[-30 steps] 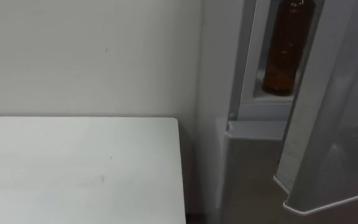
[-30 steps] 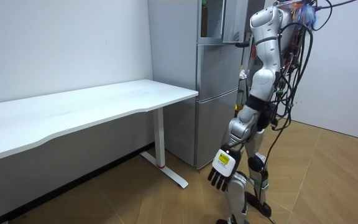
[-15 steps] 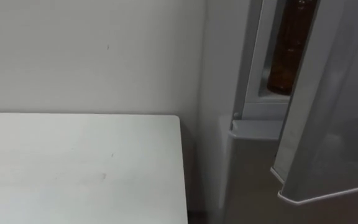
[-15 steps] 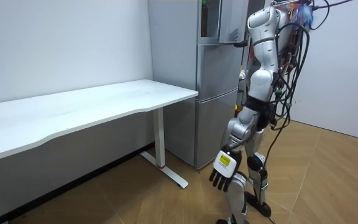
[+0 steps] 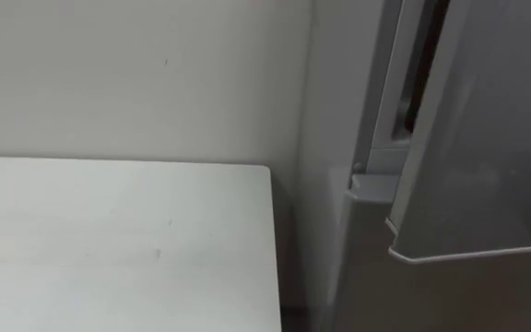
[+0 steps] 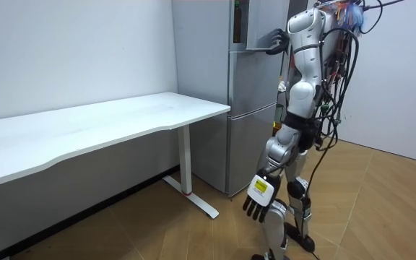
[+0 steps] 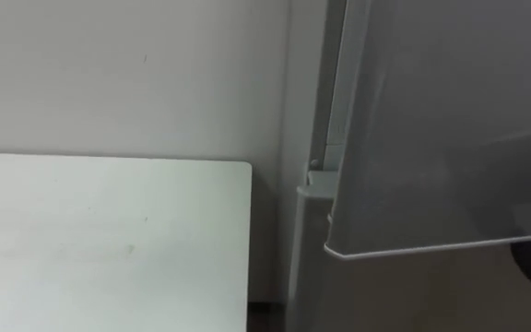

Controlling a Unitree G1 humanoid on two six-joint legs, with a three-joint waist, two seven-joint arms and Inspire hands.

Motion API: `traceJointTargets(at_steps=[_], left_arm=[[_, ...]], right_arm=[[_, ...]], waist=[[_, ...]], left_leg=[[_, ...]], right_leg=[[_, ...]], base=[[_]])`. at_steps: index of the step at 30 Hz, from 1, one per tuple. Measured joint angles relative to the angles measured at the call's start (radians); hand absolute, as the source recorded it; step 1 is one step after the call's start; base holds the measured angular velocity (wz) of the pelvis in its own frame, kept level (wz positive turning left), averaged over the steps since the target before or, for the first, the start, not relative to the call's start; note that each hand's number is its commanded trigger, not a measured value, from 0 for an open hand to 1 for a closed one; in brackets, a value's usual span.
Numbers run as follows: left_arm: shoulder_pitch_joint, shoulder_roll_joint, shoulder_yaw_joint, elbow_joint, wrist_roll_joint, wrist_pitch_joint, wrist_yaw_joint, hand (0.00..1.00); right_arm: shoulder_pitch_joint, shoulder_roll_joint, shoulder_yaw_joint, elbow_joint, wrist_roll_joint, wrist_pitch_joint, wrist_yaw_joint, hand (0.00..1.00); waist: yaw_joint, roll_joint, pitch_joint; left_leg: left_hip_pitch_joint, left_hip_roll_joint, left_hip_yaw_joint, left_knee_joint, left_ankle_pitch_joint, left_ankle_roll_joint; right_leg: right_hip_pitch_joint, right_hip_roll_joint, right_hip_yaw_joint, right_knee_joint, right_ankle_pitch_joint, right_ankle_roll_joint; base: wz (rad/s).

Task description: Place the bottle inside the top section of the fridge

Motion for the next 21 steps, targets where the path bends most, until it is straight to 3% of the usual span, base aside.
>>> traceJointTargets(at_steps=[14,16,18,21], left_arm=[[-0.003,0.013,0.011,0.009,0.03,-0.026,-0.017,0.0],[-0.002,0.019,0.011,0.009,0.031,-0.026,-0.017,0.0],[-0.002,0.029,0.01,0.009,0.031,-0.026,-0.018,0.0],[-0.001,0.035,0.01,0.018,0.031,-0.026,-0.018,0.0]], right_arm=[[-0.07,0.0,0.0,-0.014,0.009,0.007,0.123,0.0],[-0.088,0.0,0.005,-0.041,0.024,-0.014,0.137,0.0],[-0.118,0.0,0.031,-0.059,0.035,-0.068,0.146,0.0],[-0.133,0.001,0.044,-0.062,0.036,-0.087,0.161,0.0]], waist=[[-0.001,-0.004,-0.0013],[0.0,-0.007,-0.0034],[0.001,-0.012,-0.0078],[0.003,-0.018,-0.0096]], left_leg=[[-0.006,0.0,0.003,0.012,0.0,0.001],[-0.005,0.0,0.001,0.013,0.0,0.001],[0.001,0.0,-0.004,0.014,0.0,0.001],[0.008,0.0,-0.012,0.013,0.0,0.001]], right_leg=[[-0.001,-0.001,0.0,-0.005,-0.002,-0.002],[0.003,0.0,-0.002,-0.016,-0.001,-0.002],[0.014,0.0,-0.009,-0.021,-0.001,-0.003],[0.03,0.003,-0.014,-0.035,0.0,-0.004]], base=[[0.0],[0.04],[0.08],[0.08]])
